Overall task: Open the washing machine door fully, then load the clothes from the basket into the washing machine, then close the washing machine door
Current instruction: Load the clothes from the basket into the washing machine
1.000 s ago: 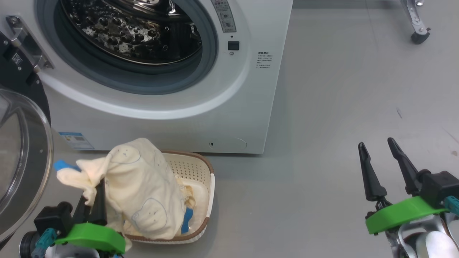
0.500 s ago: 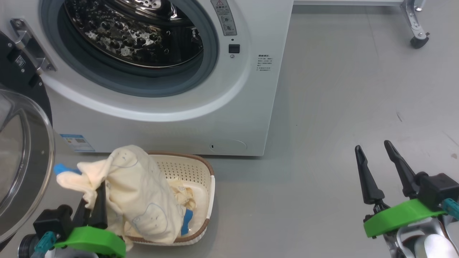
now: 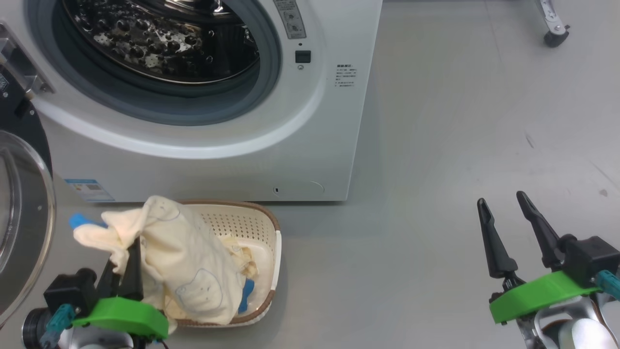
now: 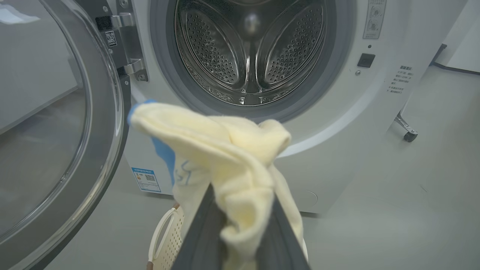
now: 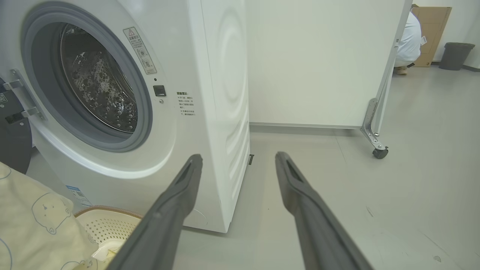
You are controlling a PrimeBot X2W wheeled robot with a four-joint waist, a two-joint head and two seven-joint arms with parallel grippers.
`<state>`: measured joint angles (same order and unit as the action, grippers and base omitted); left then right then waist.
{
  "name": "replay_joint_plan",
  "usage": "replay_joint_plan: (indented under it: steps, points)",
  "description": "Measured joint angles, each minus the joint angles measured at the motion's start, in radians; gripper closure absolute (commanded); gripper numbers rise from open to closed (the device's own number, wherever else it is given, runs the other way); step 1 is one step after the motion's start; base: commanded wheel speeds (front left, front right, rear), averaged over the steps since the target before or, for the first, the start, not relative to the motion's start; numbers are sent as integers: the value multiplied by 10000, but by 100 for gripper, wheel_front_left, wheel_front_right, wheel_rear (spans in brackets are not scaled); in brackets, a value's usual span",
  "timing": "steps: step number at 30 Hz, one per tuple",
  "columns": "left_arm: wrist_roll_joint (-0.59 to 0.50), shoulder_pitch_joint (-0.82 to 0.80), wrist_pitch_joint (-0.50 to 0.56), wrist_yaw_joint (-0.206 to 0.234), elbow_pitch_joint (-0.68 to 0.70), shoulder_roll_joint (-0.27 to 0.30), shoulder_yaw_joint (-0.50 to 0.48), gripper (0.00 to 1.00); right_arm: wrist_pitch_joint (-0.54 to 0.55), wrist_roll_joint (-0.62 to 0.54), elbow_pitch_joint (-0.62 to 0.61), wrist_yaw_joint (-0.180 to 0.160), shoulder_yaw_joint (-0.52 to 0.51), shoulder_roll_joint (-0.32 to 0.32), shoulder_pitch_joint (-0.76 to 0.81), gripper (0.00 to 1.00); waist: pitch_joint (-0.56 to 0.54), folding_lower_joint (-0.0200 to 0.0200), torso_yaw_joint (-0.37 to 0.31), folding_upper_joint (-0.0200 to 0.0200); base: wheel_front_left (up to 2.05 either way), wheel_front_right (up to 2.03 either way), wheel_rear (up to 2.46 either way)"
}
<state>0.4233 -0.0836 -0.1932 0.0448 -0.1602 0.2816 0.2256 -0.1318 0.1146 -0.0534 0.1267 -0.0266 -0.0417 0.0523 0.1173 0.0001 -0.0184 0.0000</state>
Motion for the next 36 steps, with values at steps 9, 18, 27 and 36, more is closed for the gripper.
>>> replay_joint_plan:
  steps: [9, 18, 27, 36]
  points:
    - [265, -1307, 219, -280, -790, 194, -81, 100, -169, 196, -40, 0, 144, 2, -365, 0, 750, 0, -555, 0, 0, 0, 0]
    - [637, -3920, 1110, -744, -2031, 803, -451, 100, -721, 639, 100, 0, 324, 2, -1150, 0, 2253, 2, -1272, 0, 0, 0, 0]
    - [984, -6805, 2497, -1244, -3072, 1755, -673, 100, -1152, 1241, 614, 0, 550, 2, -1949, 0, 3869, 4, -2033, -1, 0, 0, 0]
    - [1170, -9404, 4234, -1507, -3488, 2548, -583, 100, -1206, 1641, 571, 0, 665, 2, -2341, 0, 5036, 1, -2470, -1, 0, 0, 0]
